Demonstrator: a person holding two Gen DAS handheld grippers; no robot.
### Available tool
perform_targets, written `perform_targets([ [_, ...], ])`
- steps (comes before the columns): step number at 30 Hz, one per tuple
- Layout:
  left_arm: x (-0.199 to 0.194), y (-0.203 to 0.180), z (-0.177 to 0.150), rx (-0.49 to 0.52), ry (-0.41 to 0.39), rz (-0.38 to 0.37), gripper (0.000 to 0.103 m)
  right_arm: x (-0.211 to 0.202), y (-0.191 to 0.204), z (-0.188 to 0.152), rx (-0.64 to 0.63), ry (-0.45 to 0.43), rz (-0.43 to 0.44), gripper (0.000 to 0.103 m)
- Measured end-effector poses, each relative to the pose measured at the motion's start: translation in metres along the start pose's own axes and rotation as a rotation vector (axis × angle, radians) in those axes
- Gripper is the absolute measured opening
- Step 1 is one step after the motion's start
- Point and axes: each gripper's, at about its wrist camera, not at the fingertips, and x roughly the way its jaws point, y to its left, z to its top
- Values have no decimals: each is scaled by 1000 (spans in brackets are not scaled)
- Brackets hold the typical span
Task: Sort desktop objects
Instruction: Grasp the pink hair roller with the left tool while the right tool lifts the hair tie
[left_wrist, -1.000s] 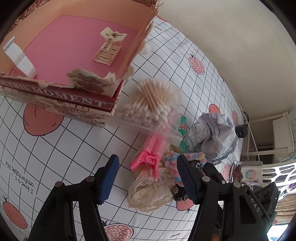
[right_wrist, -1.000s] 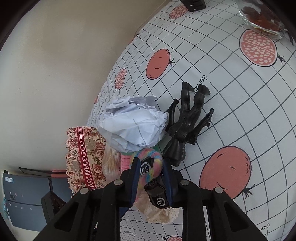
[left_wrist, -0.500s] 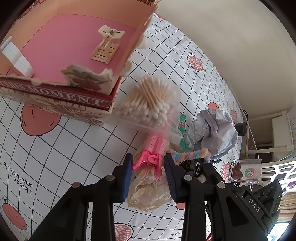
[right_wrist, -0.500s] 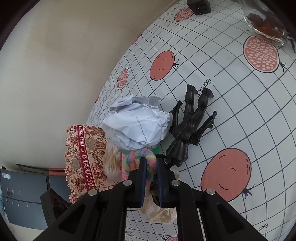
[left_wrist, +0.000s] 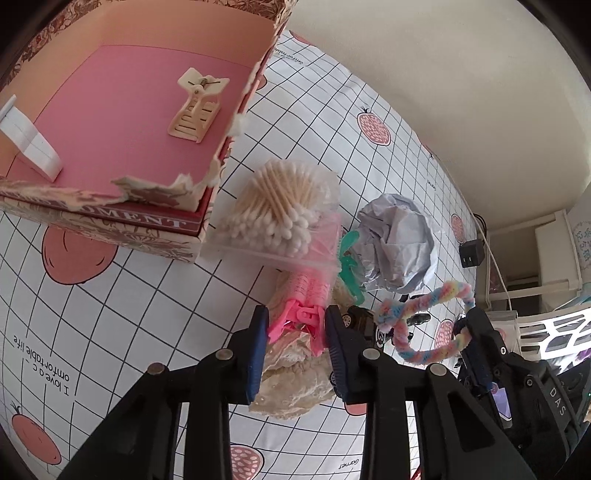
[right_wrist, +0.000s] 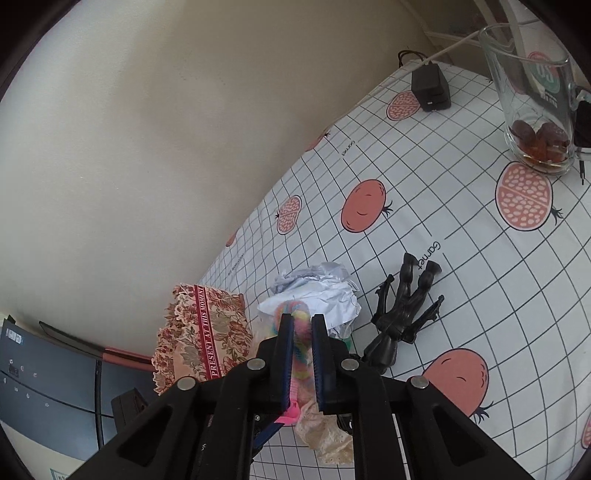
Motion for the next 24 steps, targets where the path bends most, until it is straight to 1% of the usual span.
perform_targets([
  [2, -2, -3, 0, 7, -3, -9, 32, -5, 4, 2, -19, -21, -8, 11],
  [6, -5, -8, 1, 21, -12, -22, 32, -8, 8, 3, -42, -35, -9, 11],
  [14, -18, -21, 5, 62, -38, -77, 32, -13, 15, 2, -53, -45, 7, 11],
  [19, -31, -27, 6, 82, -70, -116, 32, -16, 17, 2, -56, -48, 11, 11],
  [24, -40, -28, 9, 89, -88, -136, 32, -15, 13, 3, -52, -37, -24, 11],
])
